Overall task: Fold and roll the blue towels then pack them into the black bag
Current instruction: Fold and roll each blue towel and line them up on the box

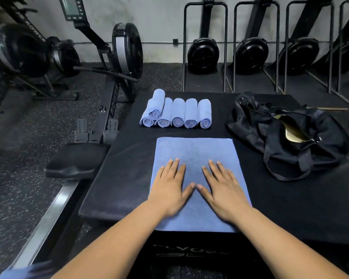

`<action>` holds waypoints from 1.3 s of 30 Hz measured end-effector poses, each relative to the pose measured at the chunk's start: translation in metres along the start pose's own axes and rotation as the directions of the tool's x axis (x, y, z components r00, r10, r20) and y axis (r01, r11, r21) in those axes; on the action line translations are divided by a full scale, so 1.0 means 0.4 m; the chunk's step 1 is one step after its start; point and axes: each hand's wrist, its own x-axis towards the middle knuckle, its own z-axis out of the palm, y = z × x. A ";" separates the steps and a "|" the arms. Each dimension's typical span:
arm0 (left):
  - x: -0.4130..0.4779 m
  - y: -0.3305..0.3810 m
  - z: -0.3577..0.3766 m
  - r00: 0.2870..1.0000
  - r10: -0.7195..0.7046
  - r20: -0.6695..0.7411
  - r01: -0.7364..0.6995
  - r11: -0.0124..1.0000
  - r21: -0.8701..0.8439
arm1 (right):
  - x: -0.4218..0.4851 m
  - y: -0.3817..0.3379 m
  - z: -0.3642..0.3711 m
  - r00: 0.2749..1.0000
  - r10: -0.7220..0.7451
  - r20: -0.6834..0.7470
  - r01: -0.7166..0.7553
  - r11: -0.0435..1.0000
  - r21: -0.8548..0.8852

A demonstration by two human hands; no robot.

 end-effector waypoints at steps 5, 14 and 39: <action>-0.032 -0.036 0.003 1.000 0.011 0.028 -0.013 0.996 0.091 | -0.032 0.012 -0.006 1.000 0.022 0.003 -0.022 1.000 0.015; -0.148 -0.022 -0.002 0.967 0.249 0.043 -0.253 0.954 0.163 | -0.139 0.018 -0.005 0.993 -0.113 0.016 0.114 0.993 -0.010; -0.300 -0.117 0.004 0.868 0.434 -0.242 -0.414 0.901 0.132 | -0.329 0.173 0.049 0.880 -0.292 -0.374 0.307 0.952 -0.021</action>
